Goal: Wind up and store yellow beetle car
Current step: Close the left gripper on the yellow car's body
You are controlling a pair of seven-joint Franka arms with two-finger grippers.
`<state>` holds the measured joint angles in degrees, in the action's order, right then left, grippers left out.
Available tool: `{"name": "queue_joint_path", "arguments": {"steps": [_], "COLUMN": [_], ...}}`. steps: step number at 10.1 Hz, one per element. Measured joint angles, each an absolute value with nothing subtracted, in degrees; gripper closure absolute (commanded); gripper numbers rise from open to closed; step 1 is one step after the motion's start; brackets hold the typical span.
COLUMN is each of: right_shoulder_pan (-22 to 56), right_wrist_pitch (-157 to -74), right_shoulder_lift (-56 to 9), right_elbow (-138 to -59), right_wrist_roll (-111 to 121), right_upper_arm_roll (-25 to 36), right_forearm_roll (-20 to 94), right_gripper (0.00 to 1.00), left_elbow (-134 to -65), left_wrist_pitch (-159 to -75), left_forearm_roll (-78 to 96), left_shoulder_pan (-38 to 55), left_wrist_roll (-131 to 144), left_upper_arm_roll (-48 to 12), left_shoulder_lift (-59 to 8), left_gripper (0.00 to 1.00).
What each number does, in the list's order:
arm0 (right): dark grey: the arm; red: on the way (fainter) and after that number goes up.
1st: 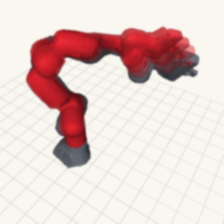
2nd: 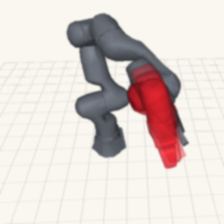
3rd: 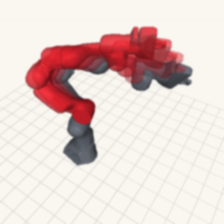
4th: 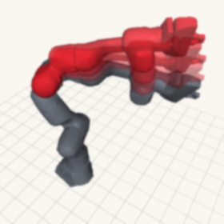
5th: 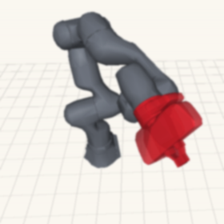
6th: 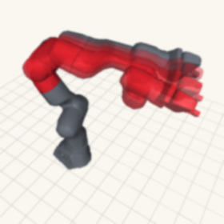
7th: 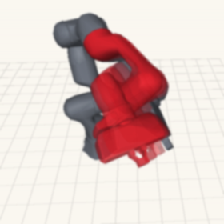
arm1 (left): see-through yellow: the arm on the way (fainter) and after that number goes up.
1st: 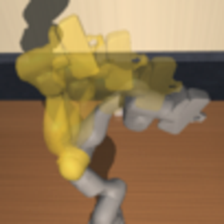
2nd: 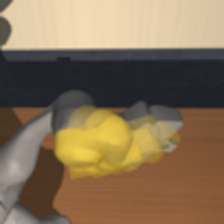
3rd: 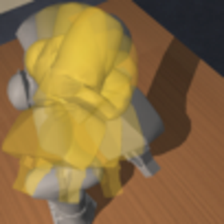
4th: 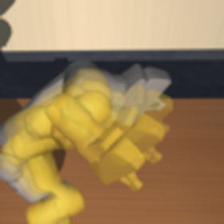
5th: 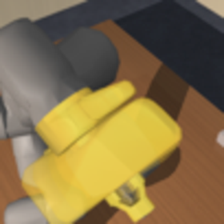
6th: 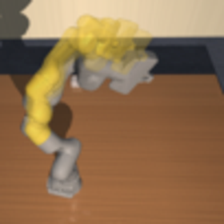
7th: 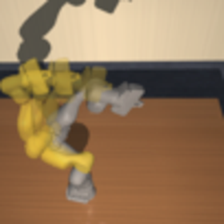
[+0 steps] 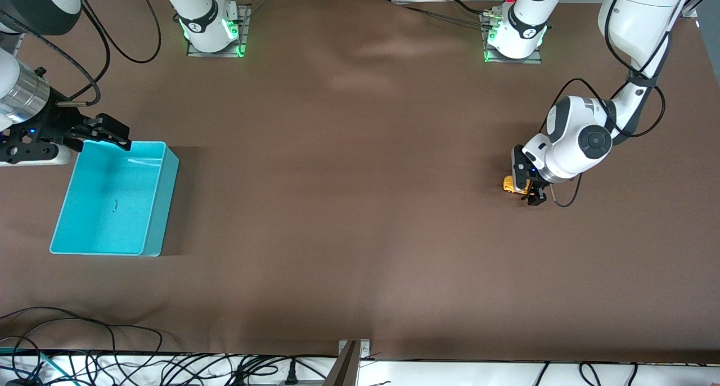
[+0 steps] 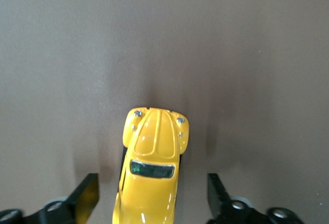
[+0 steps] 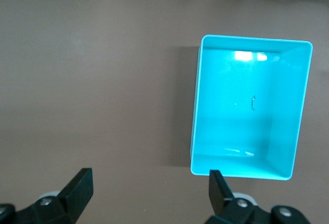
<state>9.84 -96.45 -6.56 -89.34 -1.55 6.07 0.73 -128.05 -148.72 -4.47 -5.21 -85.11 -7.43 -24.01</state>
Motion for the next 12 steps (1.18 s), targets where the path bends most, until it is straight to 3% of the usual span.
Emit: {"name": "queue_joint_path", "arguments": {"steps": [1,2,8,12], "right_shoulder_pan": [9.8,9.8,9.8,9.8], "right_wrist_pitch": [-96.5,-96.5,-96.5,-96.5], "right_shoulder_lift": [-6.6,-6.6,-6.6,-6.6], "right_elbow": [-89.3,-89.3,-89.3,-89.3], "right_wrist_roll": [-1.5,-1.5,-1.5,-1.5], "right_upper_arm_roll": [6.1,6.1,6.1,6.1], "right_forearm_roll": [0.7,0.7,0.7,0.7], "right_gripper": [0.00,0.00,0.00,0.00], "left_elbow": [-128.1,-128.1,-127.9,-127.9], "left_wrist_pitch": [-149.0,-149.2,-148.4,-148.2], "left_forearm_roll": [-4.5,-4.5,-4.5,-4.5], "left_shoulder_pan": [-5.6,-5.8,-5.6,-5.6], "left_wrist_roll": [-85.7,-86.2,-86.5,-86.5], "left_upper_arm_roll": [-7.4,-7.4,-8.6,-8.6], "left_shoulder_lift": [-24.0,-24.0,-22.6,-22.6], "left_gripper": [0.76,0.85,0.94,0.94]}}
